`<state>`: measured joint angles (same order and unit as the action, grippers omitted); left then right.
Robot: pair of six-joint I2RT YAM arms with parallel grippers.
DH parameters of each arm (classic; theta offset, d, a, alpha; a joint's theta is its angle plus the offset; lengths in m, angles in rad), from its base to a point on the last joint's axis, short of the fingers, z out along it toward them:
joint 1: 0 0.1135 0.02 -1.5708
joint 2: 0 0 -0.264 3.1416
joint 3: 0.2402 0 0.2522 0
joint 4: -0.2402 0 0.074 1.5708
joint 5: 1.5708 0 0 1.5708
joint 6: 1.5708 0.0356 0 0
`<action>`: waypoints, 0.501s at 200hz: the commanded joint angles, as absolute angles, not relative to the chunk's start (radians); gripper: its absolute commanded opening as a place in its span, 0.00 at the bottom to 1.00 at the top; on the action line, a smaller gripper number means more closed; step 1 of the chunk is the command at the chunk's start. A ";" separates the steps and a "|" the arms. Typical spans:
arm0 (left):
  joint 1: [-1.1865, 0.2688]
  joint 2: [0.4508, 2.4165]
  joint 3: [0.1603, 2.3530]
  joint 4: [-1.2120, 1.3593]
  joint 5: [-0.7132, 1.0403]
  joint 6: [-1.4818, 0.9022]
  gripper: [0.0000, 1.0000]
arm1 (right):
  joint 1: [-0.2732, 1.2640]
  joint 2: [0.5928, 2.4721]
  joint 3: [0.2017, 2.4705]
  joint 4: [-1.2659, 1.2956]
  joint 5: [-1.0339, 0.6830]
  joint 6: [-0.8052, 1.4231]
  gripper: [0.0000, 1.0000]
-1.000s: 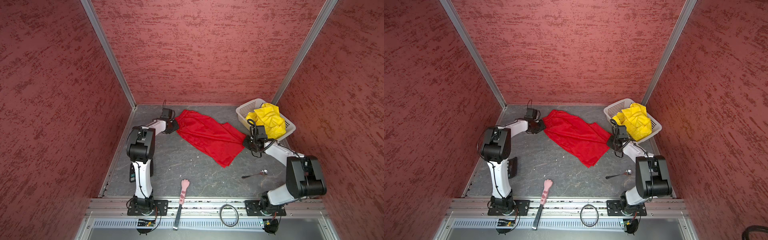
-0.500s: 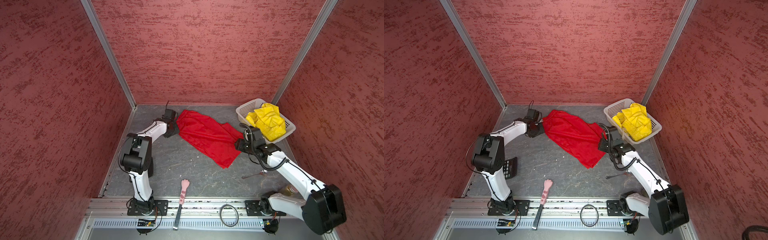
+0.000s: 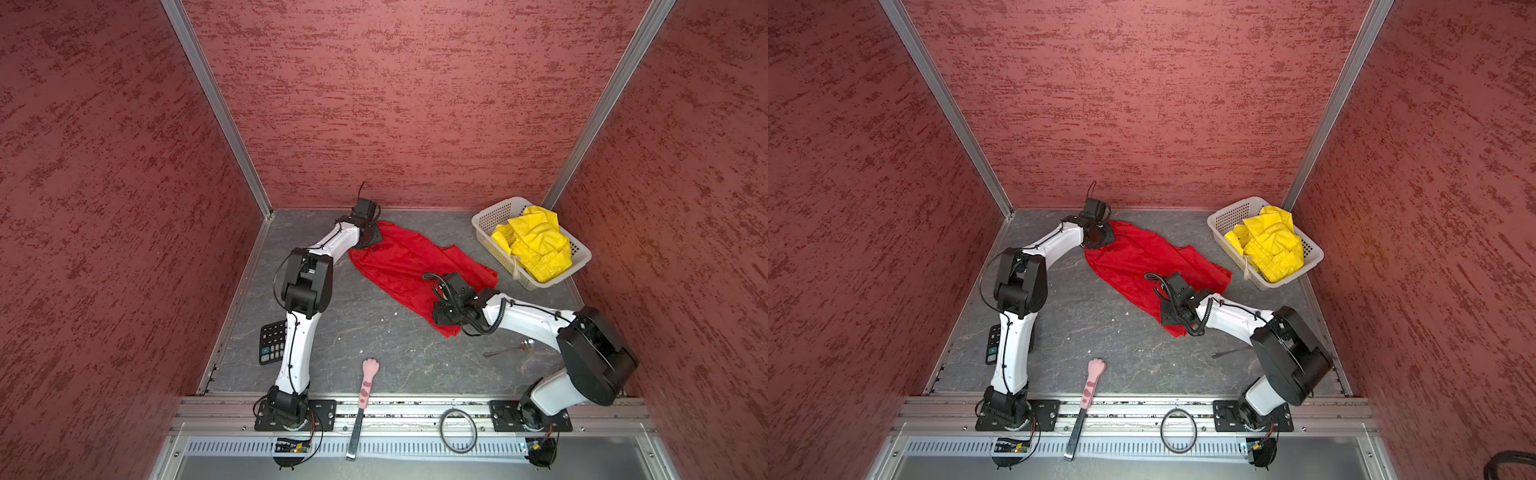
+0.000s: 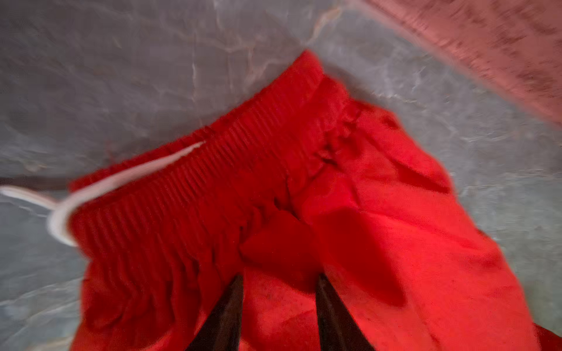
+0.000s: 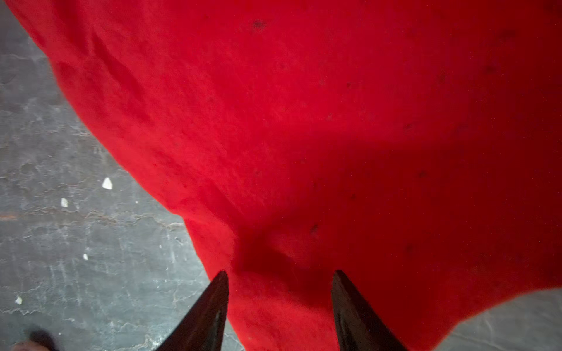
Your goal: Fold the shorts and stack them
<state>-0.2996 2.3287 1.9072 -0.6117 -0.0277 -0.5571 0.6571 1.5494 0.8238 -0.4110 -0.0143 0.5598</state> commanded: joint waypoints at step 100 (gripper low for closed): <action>-0.250 2.075 1.286 -0.540 -0.044 -0.634 0.38 | 0.539 1.459 0.553 -0.524 0.028 0.773 0.61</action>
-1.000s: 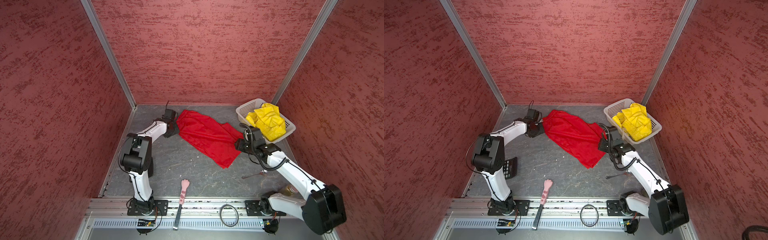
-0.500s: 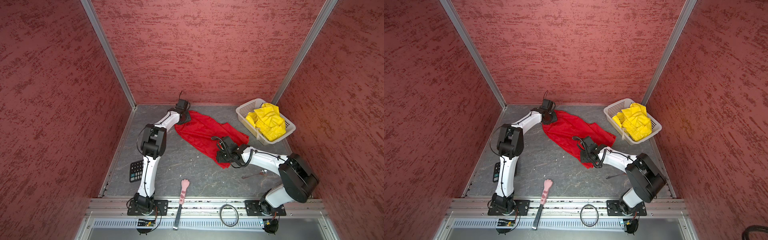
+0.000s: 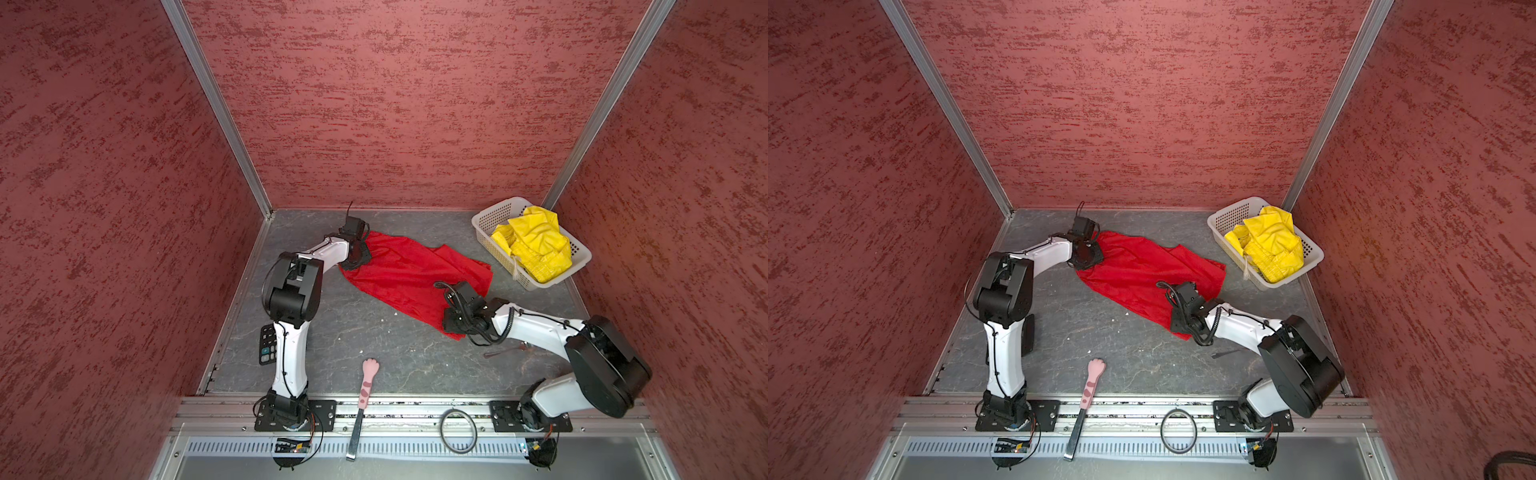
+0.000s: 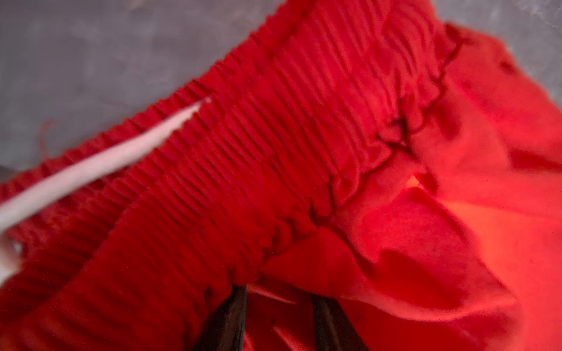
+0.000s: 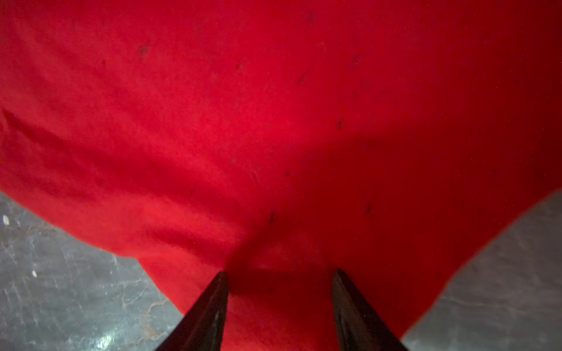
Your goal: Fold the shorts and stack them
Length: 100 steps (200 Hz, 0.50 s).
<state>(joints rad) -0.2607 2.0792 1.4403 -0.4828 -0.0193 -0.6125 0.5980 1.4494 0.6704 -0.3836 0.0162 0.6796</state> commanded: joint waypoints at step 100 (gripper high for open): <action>-0.311 1.866 1.138 -0.654 0.006 -0.769 0.46 | 0.365 1.357 0.712 -0.555 -0.011 0.725 0.67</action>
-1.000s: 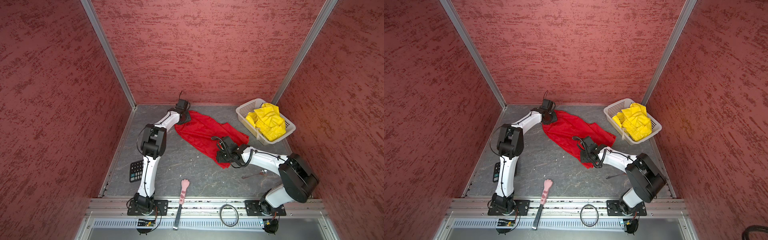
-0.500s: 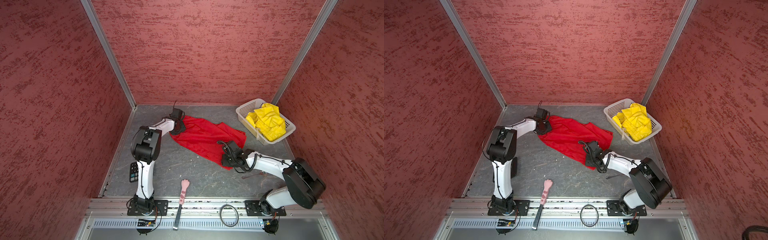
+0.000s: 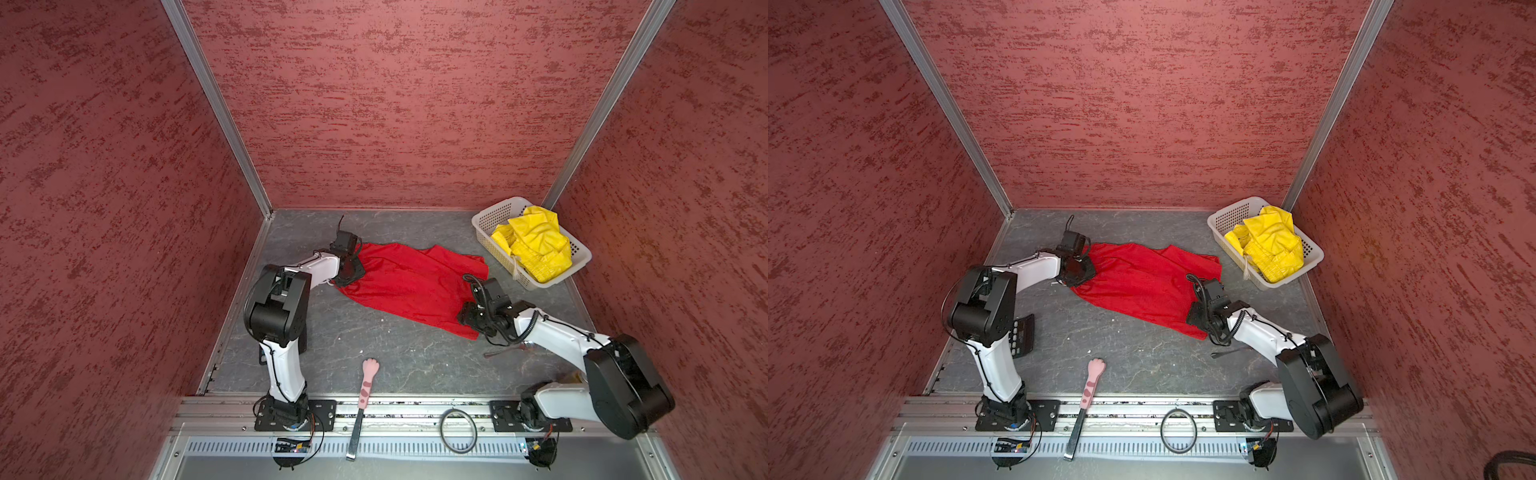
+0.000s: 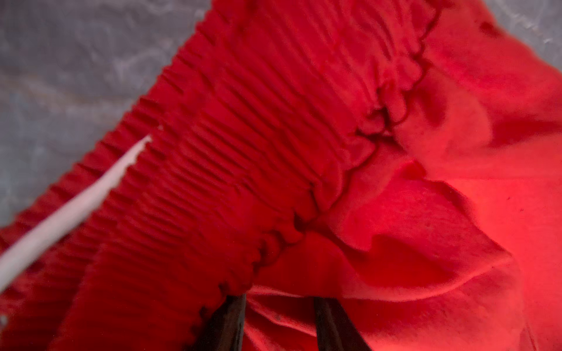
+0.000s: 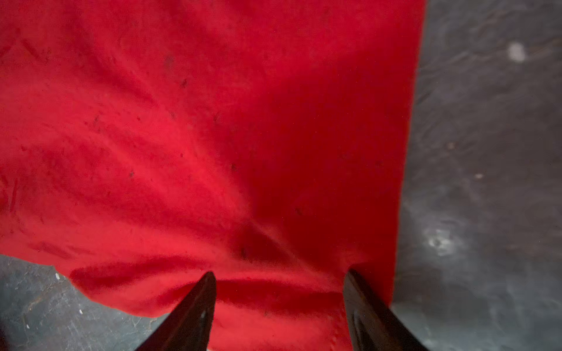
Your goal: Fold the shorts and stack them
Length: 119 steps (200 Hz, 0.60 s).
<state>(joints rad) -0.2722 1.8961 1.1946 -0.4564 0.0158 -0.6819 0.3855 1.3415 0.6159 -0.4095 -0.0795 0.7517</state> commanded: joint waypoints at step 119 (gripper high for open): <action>0.006 1.186 0.928 -0.579 0.234 -0.845 0.90 | 1.007 1.770 1.370 -0.367 0.203 0.246 0.95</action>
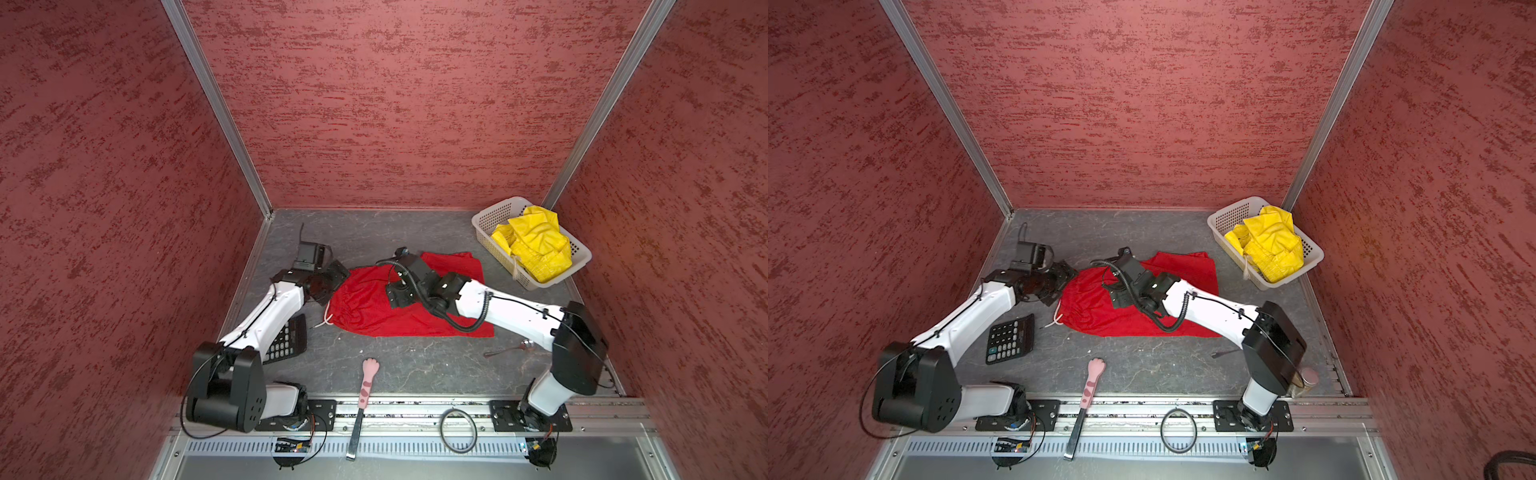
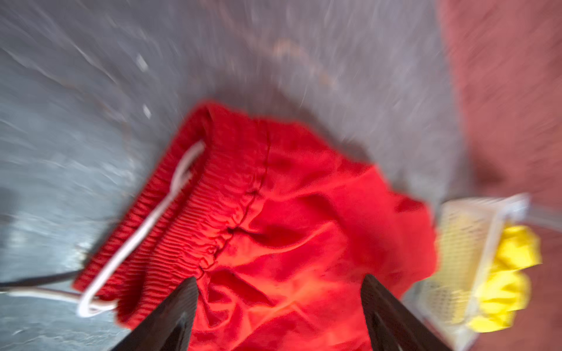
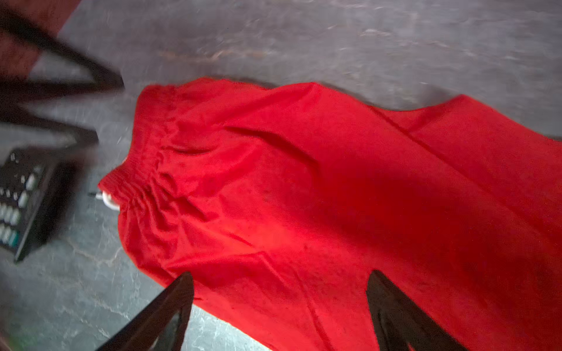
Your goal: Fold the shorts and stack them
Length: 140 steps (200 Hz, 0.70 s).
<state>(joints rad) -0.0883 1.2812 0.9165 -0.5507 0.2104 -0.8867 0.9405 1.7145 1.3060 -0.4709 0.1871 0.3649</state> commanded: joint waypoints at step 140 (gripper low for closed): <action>0.302 1.087 0.758 -0.664 0.323 -0.761 0.99 | 1.127 2.322 1.772 -0.401 0.141 0.146 0.91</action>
<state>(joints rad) 0.2928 1.0794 0.7757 -0.6697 0.3134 -0.7841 1.1412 2.2921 1.7336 -0.4091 0.1276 0.1215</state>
